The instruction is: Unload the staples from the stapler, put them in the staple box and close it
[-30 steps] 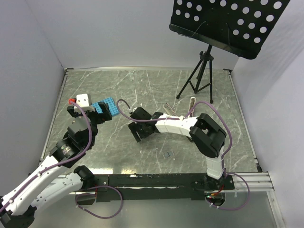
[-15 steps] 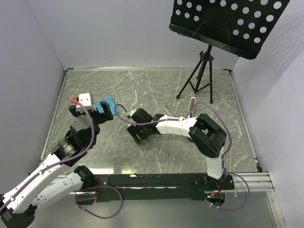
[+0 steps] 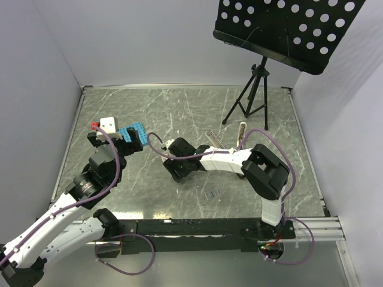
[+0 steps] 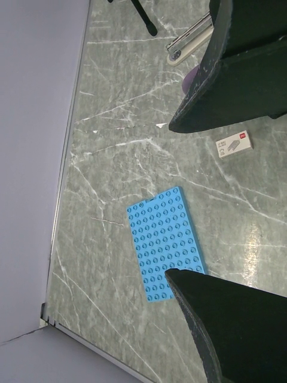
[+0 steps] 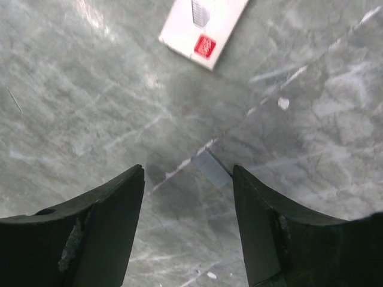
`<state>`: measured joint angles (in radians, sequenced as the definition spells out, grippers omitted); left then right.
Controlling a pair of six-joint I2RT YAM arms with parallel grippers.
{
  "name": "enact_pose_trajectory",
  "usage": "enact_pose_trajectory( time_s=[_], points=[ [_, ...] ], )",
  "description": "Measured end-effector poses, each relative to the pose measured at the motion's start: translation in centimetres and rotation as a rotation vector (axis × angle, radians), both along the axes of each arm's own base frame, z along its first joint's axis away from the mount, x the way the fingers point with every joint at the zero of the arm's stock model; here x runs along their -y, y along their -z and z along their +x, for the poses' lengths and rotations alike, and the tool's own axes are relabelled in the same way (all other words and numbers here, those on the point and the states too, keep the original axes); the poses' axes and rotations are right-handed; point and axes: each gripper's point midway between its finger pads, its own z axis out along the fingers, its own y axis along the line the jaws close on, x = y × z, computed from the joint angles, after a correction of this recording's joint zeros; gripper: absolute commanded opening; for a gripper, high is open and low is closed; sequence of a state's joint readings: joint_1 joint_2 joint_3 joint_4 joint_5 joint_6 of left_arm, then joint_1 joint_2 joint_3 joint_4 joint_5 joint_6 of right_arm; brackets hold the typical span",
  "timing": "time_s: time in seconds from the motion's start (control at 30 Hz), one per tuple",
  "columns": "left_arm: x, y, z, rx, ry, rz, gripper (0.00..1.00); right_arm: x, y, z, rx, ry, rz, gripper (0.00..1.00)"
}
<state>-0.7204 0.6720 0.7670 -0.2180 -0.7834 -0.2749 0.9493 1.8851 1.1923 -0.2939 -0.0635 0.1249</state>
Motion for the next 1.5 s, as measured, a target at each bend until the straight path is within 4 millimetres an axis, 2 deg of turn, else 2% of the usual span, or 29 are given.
enact_pose_trajectory(
  time_s=[0.23,0.47,0.63,0.87,1.07,1.5],
  points=[
    [0.1,0.1,0.1,-0.004,0.000,0.004,0.99,0.5,0.0,-0.6,-0.016,-0.001,-0.003,0.55],
    [0.1,0.2,0.1,-0.007,0.000,0.007,1.00,0.6,0.1,-1.0,-0.034,-0.010,-0.005,0.55],
    [0.1,0.3,0.2,-0.010,0.000,0.009,0.99,1.1,0.0,-0.6,-0.018,0.013,-0.035,0.55],
    [0.1,0.3,0.2,-0.010,0.000,0.009,0.99,1.1,-0.4,0.3,0.012,0.035,-0.058,0.47],
    [0.1,0.3,0.2,-0.010,0.000,0.009,0.99,1.2,0.3,0.4,0.004,0.037,-0.075,0.43],
    [0.1,0.3,0.2,-0.010,0.000,0.009,0.99,1.1,0.3,0.8,0.013,0.045,-0.092,0.29]
  ],
)
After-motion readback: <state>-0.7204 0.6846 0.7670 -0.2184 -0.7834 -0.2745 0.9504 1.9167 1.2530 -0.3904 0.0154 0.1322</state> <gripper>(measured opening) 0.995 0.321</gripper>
